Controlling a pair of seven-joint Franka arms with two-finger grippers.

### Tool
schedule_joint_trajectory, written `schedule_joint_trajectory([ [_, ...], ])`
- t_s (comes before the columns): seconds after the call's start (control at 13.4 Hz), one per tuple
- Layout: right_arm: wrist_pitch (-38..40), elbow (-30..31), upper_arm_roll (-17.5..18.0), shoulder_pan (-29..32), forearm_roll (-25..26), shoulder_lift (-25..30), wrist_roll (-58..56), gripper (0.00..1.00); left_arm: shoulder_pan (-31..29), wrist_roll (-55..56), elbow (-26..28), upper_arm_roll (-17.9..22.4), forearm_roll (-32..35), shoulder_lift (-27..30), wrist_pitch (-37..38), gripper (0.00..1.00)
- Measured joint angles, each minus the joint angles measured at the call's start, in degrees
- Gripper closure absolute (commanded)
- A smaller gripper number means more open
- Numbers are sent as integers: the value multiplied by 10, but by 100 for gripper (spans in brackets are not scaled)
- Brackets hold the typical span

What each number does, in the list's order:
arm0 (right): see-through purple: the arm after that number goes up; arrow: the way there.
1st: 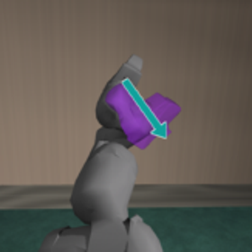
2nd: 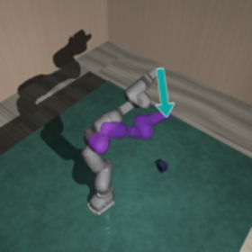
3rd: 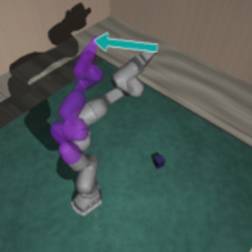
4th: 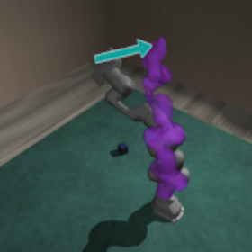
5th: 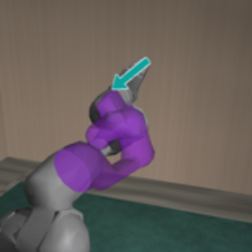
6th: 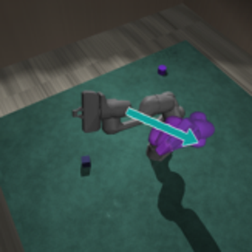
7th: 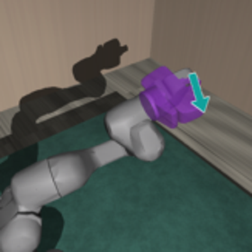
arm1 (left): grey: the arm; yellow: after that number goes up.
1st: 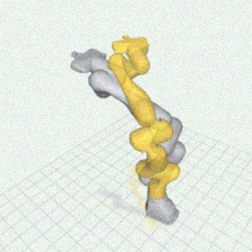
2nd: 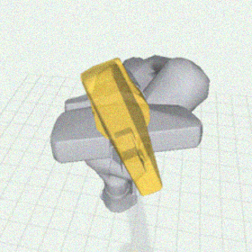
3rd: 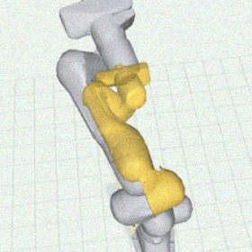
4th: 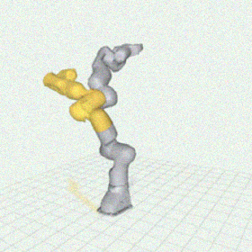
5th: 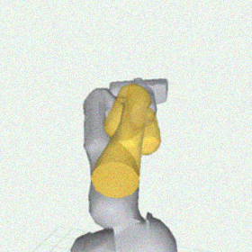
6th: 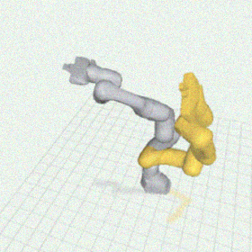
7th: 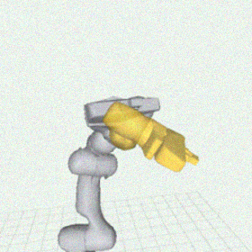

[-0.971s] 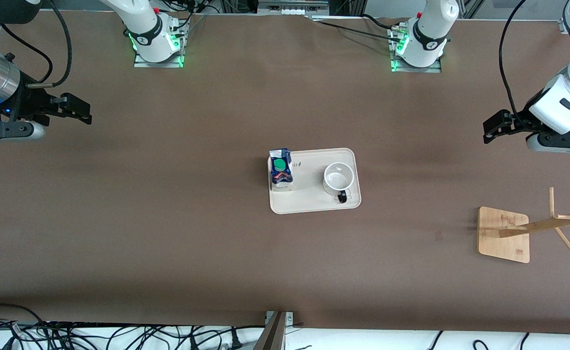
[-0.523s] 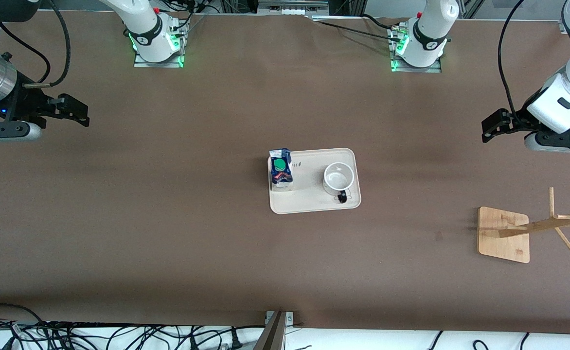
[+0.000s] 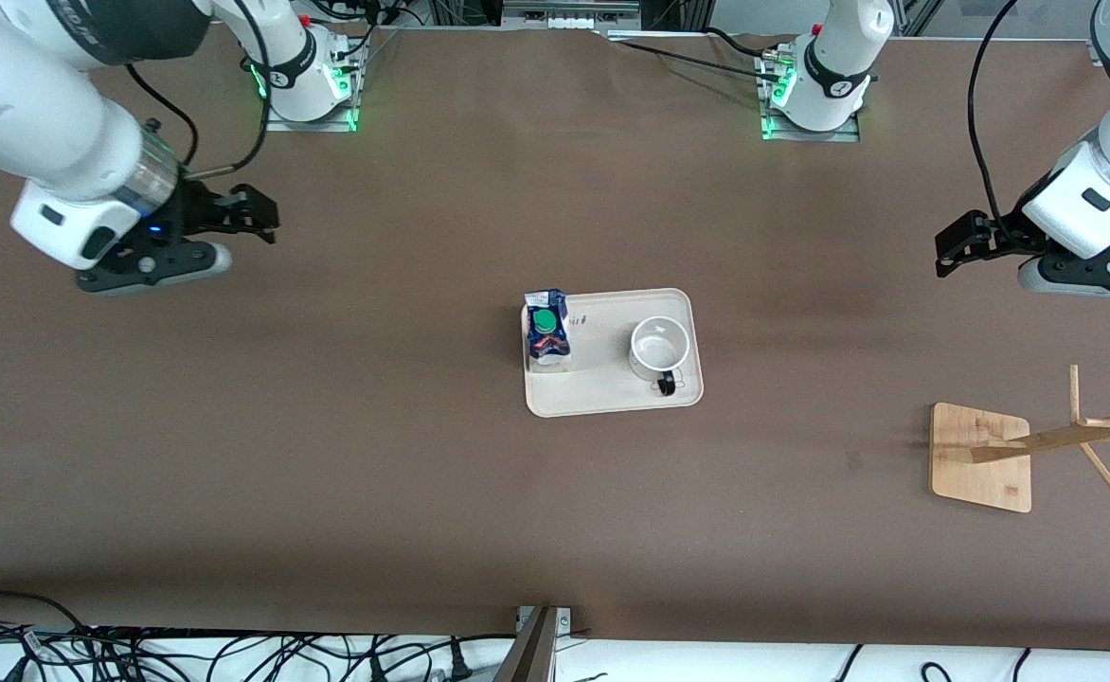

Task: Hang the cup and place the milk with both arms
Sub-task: 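Reach the right gripper to the milk carton on the tray and grasp it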

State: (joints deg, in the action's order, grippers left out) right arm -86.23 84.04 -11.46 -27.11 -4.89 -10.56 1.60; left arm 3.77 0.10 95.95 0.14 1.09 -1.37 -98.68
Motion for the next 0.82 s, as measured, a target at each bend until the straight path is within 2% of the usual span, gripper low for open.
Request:
schedule_joint_trajectory([
  [0.15, -11, -1, 1, -32, -40, -32, 20, 0, 0, 0, 0, 0, 0, 0, 0, 0],
  [0.45, -131, -31, 4, -116, -83, -124, 131, 0, 0, 0, -1, -1, 0, 0, 3, 0],
  [0.82, -218, -121, 6, -185, -89, -240, 222, 0, 1, 0, -2, -2, 0, 0, 6, 0],
])
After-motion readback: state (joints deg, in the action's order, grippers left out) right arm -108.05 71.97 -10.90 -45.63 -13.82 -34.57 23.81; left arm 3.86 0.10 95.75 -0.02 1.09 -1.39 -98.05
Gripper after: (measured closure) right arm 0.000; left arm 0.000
